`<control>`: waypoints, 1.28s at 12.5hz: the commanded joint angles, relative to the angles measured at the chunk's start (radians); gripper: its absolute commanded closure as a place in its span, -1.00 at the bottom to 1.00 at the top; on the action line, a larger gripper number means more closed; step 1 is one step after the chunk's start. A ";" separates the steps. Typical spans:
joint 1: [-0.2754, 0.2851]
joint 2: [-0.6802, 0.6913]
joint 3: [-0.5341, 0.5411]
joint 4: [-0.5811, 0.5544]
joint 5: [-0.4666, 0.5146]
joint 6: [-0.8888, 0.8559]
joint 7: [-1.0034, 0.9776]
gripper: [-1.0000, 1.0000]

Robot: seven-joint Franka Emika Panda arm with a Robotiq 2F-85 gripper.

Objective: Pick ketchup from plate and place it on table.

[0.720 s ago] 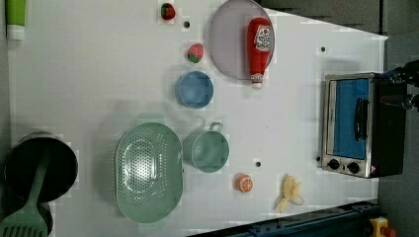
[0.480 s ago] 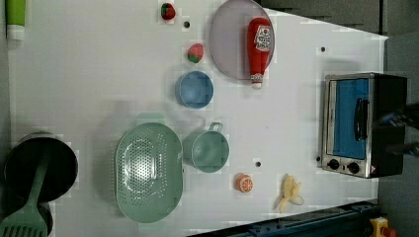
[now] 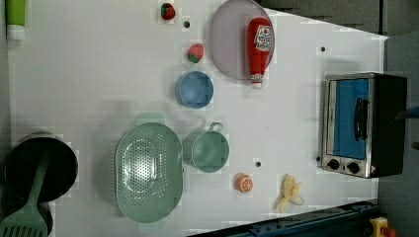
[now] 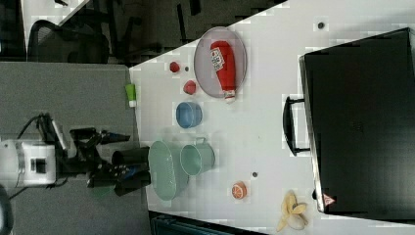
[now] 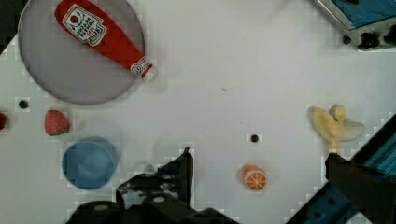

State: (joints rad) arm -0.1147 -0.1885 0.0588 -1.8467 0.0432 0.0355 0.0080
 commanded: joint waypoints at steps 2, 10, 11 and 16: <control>0.008 0.171 0.046 -0.018 0.004 0.116 -0.012 -1.00; 0.018 0.435 0.092 -0.002 0.004 0.400 -0.319 -1.00; 0.018 0.475 0.092 0.012 0.004 0.429 -0.395 -1.00; 0.020 0.674 0.092 0.102 0.004 0.553 -0.687 -1.00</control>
State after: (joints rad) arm -0.1034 0.4585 0.1495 -1.7705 0.0479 0.5752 -0.5352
